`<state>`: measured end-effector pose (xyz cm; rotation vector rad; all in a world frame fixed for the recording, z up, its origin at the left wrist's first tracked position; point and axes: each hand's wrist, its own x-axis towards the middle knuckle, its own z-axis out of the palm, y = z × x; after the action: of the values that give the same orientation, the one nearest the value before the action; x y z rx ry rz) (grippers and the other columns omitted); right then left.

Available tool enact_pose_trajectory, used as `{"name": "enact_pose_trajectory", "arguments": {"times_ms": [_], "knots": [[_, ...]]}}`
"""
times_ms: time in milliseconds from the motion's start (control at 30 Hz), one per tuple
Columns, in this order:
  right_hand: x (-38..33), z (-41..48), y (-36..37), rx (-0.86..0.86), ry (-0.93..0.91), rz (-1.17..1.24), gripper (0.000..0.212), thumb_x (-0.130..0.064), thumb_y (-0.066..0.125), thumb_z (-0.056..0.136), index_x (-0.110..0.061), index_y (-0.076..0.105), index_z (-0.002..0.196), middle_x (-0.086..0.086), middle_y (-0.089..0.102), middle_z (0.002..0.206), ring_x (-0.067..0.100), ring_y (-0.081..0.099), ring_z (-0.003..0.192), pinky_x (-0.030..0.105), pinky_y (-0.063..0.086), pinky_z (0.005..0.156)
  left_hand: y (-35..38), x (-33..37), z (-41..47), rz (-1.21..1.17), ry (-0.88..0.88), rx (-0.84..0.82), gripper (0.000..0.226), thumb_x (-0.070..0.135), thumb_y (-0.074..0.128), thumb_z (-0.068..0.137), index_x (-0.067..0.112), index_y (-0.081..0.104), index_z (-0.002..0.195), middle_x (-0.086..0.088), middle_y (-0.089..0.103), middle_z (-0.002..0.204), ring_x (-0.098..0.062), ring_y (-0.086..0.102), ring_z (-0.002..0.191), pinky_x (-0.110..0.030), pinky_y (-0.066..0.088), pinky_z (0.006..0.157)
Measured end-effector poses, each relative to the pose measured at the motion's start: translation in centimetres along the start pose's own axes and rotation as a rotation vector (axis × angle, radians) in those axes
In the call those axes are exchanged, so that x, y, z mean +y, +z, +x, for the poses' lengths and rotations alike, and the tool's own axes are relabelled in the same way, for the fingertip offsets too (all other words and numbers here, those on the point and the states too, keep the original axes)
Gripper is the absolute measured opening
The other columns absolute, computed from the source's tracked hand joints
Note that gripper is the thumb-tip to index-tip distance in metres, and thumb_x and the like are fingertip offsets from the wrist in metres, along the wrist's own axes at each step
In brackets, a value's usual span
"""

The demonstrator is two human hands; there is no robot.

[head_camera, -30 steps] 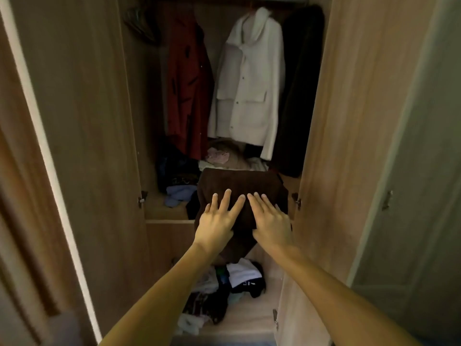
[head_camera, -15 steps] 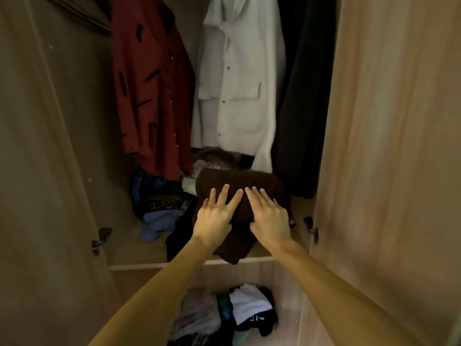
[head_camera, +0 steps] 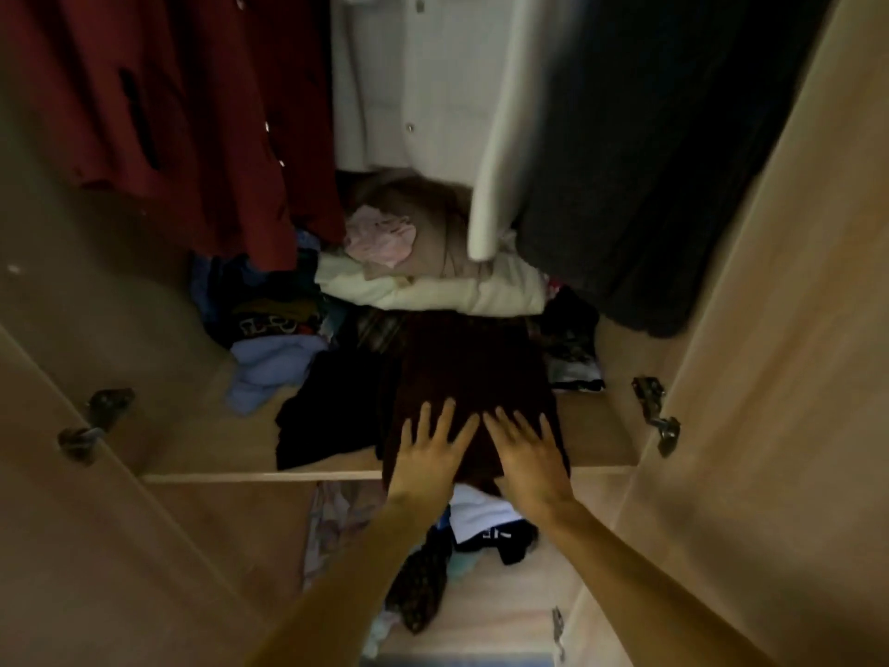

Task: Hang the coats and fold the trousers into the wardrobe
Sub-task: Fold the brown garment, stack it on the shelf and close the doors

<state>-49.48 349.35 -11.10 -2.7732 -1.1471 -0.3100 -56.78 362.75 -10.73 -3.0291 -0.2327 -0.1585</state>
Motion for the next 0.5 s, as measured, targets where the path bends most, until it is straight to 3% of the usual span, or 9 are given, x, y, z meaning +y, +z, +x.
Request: {"name": "enact_pose_trajectory", "arguments": {"times_ms": [33, 100, 167, 233, 333, 500], "knots": [[0.4, -0.7, 1.6, -0.089, -0.001, 0.016, 0.096, -0.032, 0.076, 0.076, -0.016, 0.017, 0.150, 0.008, 0.017, 0.157, 0.030, 0.022, 0.143, 0.051, 0.017, 0.114, 1.4, 0.3, -0.4, 0.027, 0.000, -0.067, 0.083, 0.007, 0.049, 0.092, 0.029, -0.004, 0.151, -0.012, -0.010, 0.158, -0.043, -0.006, 0.143, -0.056, 0.007, 0.115], [0.7, -1.8, 3.3, -0.098, -0.022, 0.037, 0.100, -0.042, 0.075, 0.074, -0.017, 0.017, 0.150, 0.006, 0.007, 0.155, 0.032, 0.020, 0.143, 0.053, 0.017, 0.112, 2.6, 0.3, -1.0, 0.054, 0.004, -0.086, 0.090, 0.012, 0.050, 0.092, 0.031, -0.017, 0.148, -0.009, -0.024, 0.155, -0.041, -0.020, 0.140, -0.055, -0.003, 0.114], [0.7, -1.8, 3.5, -0.093, -0.029, 0.065, 0.105, -0.064, 0.065, 0.072, -0.017, 0.014, 0.151, 0.004, 0.001, 0.155, 0.028, 0.010, 0.145, 0.055, 0.013, 0.112, 2.8, -0.4, -1.0, 0.024, 0.027, -0.088, 0.097, 0.039, 0.057, 0.089, 0.033, -0.021, 0.146, -0.007, -0.033, 0.151, -0.038, -0.026, 0.138, -0.057, -0.005, 0.113], [0.8, -1.5, 2.9, -0.136, -0.010, 0.130, 0.105, -0.081, 0.038, 0.074, -0.021, -0.002, 0.151, -0.002, -0.016, 0.153, 0.020, -0.014, 0.143, 0.051, -0.003, 0.115, 2.6, -1.1, -0.5, -0.017, 0.066, -0.074, 0.104, 0.067, 0.053, 0.078, 0.036, -0.020, 0.146, -0.005, -0.036, 0.148, -0.035, -0.031, 0.136, -0.058, -0.008, 0.111], [0.6, -1.4, 2.5, -0.098, 0.073, 0.224, 0.086, -0.078, 0.010, 0.080, -0.030, -0.006, 0.150, 0.003, -0.015, 0.157, 0.019, -0.019, 0.143, 0.050, -0.009, 0.114, 2.5, -1.0, -0.2, -0.008, 0.078, -0.044, 0.107, 0.078, 0.047, 0.072, 0.036, -0.017, 0.146, -0.007, -0.034, 0.150, -0.035, -0.030, 0.137, -0.060, -0.008, 0.110], [0.3, -0.3, 3.2, -0.083, 0.104, 0.153, 0.076, -0.075, 0.009, 0.083, -0.039, -0.010, 0.147, 0.008, -0.013, 0.158, 0.026, -0.021, 0.142, 0.058, -0.003, 0.113, 4.3, -1.0, 1.2, 0.017, 0.002, -0.036, 0.117, 0.081, 0.056, 0.062, 0.031, -0.003, 0.151, -0.014, -0.007, 0.158, -0.041, -0.006, 0.143, -0.067, 0.015, 0.108]]}}
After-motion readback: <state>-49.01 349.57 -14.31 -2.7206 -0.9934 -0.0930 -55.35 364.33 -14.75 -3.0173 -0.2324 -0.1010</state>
